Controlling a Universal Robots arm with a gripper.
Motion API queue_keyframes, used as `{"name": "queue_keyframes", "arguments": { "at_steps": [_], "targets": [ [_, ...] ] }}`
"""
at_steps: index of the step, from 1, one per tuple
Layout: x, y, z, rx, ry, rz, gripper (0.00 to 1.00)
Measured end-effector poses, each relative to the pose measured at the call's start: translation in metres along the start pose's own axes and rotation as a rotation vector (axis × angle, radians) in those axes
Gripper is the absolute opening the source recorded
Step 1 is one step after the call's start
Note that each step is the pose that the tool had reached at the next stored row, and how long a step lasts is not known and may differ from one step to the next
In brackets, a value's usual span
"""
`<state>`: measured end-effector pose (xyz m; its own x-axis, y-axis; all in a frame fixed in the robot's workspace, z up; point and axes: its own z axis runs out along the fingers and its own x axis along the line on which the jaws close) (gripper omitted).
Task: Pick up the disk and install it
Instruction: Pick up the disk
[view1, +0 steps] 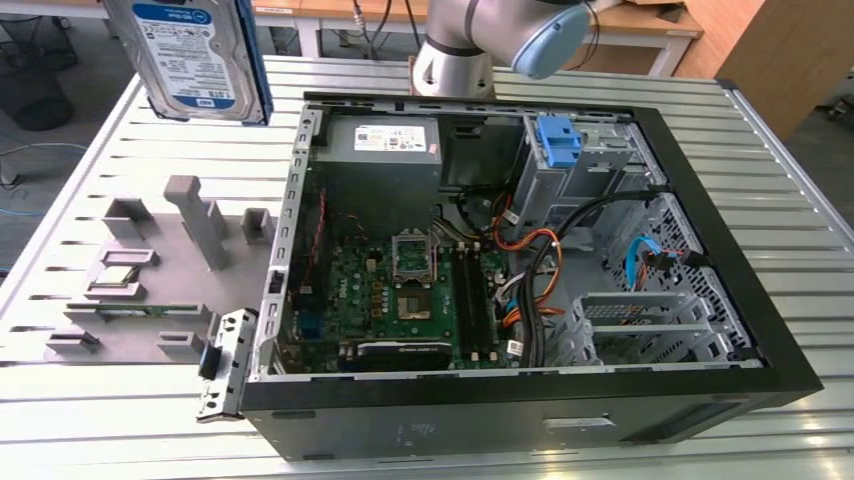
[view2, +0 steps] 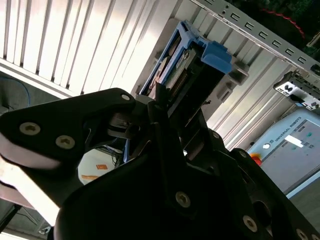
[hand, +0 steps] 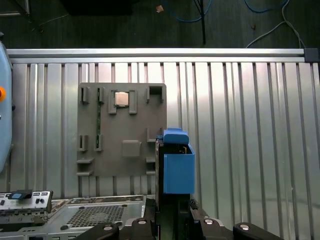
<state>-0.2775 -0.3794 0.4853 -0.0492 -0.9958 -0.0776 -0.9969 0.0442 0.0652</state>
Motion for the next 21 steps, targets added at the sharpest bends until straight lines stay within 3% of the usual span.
{"name": "queue_keyframes", "arguments": {
  "at_steps": [21],
  "targets": [
    [-0.0040,-0.0787,-0.0045,-0.0006,-0.0001,0.000,0.35]
  ]
}}
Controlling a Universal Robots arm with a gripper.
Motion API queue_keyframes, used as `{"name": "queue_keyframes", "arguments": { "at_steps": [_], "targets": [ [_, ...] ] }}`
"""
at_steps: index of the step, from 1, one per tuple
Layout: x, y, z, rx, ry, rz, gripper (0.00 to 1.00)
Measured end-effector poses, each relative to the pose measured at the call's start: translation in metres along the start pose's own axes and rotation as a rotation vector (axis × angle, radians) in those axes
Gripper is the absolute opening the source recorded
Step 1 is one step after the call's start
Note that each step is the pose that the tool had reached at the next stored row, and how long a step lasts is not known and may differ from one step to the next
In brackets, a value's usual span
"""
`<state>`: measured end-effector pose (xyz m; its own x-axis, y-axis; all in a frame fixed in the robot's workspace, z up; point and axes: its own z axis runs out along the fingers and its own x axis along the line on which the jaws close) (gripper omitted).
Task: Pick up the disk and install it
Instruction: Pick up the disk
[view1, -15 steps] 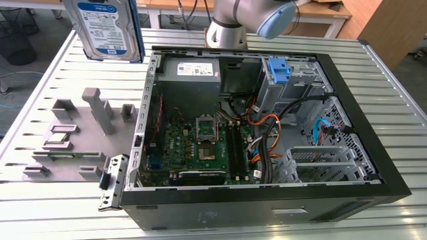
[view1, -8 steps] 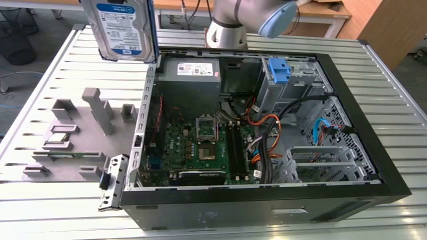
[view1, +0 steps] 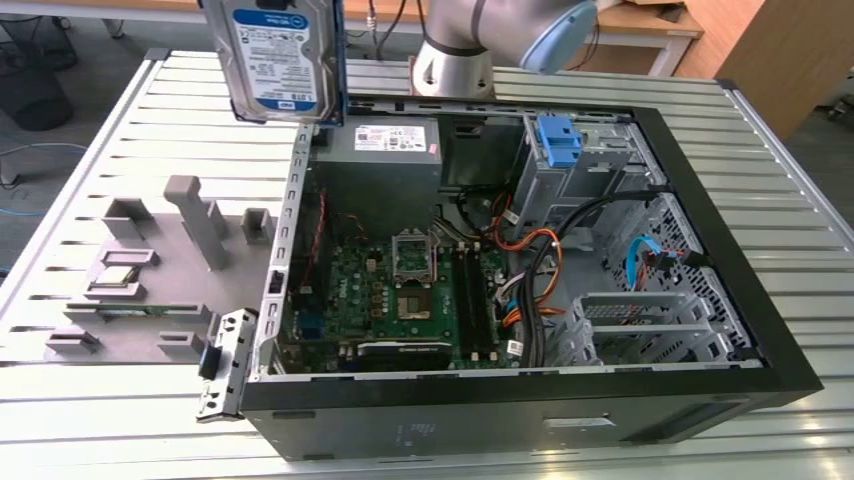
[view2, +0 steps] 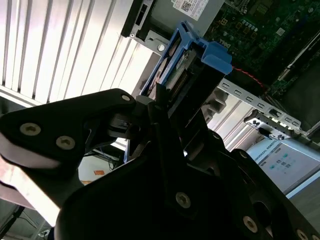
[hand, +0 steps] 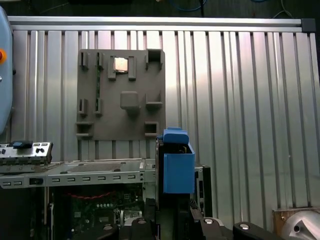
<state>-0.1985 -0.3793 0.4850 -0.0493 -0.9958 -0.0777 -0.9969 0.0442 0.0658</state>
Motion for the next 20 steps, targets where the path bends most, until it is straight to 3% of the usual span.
{"name": "queue_keyframes", "arguments": {
  "at_steps": [20],
  "targets": [
    [-0.0037,-0.0745,-0.0040,-0.0016,0.0001,0.000,0.35]
  ]
}}
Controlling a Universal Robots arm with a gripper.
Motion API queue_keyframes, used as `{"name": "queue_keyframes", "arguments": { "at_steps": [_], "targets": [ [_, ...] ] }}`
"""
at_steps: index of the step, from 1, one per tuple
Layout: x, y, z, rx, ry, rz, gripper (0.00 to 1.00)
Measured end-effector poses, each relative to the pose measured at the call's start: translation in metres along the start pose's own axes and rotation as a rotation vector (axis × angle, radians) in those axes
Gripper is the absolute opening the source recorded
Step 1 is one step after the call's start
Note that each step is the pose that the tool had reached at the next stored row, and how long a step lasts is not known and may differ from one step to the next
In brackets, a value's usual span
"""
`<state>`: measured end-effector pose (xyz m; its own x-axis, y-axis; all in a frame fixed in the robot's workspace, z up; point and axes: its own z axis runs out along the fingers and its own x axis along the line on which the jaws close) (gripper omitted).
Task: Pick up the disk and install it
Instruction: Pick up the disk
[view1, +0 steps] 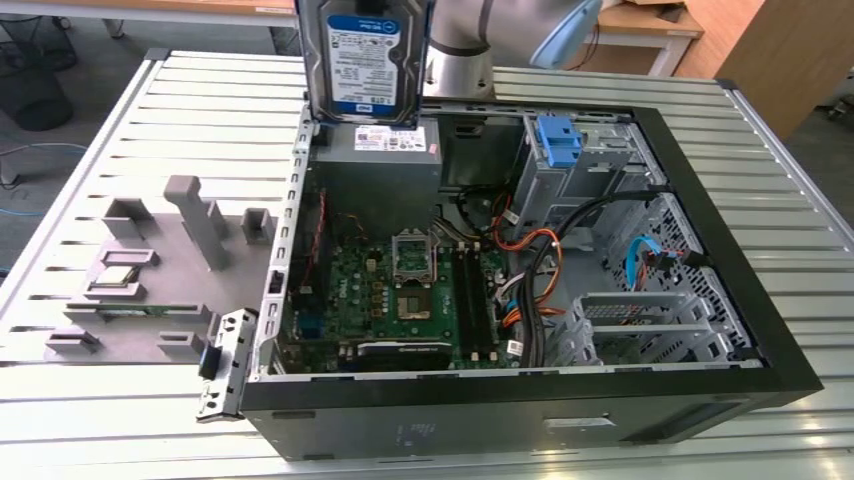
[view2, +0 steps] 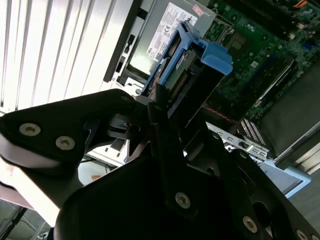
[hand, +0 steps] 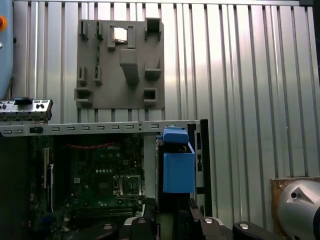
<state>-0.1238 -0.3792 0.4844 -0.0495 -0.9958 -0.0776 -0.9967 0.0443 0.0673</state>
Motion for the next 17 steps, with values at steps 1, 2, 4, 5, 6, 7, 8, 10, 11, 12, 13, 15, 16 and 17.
{"name": "queue_keyframes", "arguments": {
  "at_steps": [1,2,4,5,6,7,8,10,11,12,13,15,16,17],
  "targets": [
    [-0.0002,-0.0038,-0.0002,-0.0001,0.0001,0.000,0.35],
    [-0.0004,-0.0076,-0.0004,-0.0002,0.0001,0.000,0.35],
    [-0.0008,-0.0154,-0.0008,-0.0003,0.0001,0.000,0.35],
    [-0.0010,-0.0193,-0.0010,-0.0004,0.0000,0.000,0.35],
    [-0.0012,-0.0233,-0.0013,-0.0006,0.0001,0.000,0.35],
    [-0.0014,-0.0272,-0.0015,-0.0006,0.0001,0.000,0.35],
    [-0.0016,-0.0313,-0.0017,-0.0007,0.0001,0.000,0.35],
    [-0.0020,-0.0399,-0.0022,-0.0010,0.0001,0.000,0.35],
    [-0.0022,-0.0440,-0.0024,-0.0011,0.0001,0.000,0.35],
    [-0.0024,-0.0481,-0.0026,-0.0013,0.0001,0.000,0.35],
    [-0.0026,-0.0521,-0.0028,-0.0014,0.0002,0.000,0.35],
    [-0.0030,-0.0601,-0.0033,-0.0015,0.0002,0.000,0.35],
    [-0.0032,-0.0639,-0.0035,-0.0016,0.0002,0.000,0.35],
    [-0.0034,-0.0681,-0.0037,-0.0017,0.0002,0.000,0.35]
  ]
}}
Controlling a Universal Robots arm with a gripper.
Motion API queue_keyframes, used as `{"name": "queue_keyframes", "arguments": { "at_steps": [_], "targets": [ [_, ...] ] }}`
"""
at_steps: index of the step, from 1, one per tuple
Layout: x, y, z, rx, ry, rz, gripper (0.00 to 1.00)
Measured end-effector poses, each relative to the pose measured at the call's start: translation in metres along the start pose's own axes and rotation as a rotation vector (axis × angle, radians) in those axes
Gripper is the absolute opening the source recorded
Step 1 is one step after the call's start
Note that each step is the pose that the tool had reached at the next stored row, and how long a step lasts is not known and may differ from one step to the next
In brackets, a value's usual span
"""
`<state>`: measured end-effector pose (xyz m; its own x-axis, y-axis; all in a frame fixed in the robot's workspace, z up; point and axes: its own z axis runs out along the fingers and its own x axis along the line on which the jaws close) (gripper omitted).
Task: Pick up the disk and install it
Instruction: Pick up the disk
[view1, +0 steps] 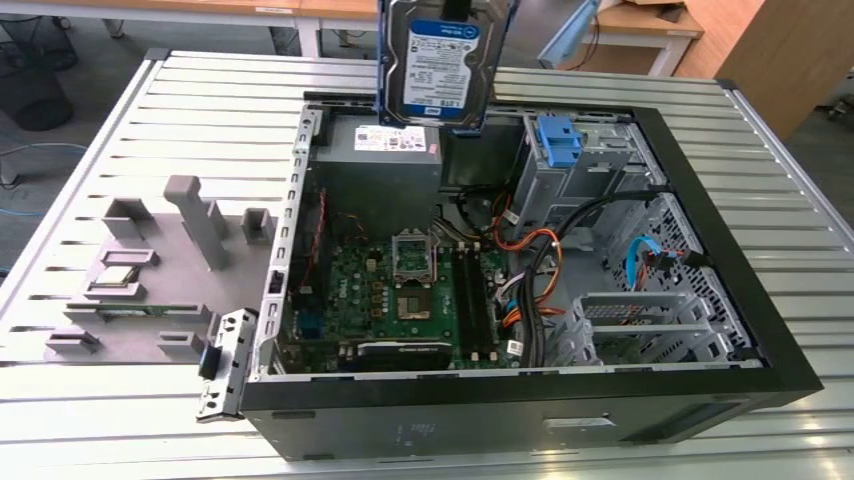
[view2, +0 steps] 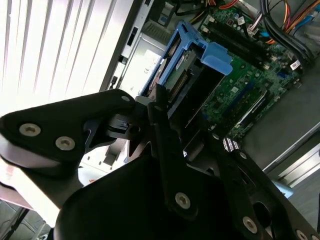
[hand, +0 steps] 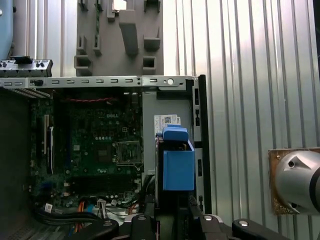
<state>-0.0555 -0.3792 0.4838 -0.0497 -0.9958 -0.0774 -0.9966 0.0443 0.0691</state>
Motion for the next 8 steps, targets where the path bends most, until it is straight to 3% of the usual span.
{"name": "queue_keyframes", "arguments": {
  "at_steps": [5,8],
  "targets": [
    [-0.0008,-0.0167,-0.0010,-0.0002,0.0000,0.000,0.35],
    [-0.0009,-0.0202,-0.0011,-0.0001,-0.0002,0.000,0.35]
  ]
}}
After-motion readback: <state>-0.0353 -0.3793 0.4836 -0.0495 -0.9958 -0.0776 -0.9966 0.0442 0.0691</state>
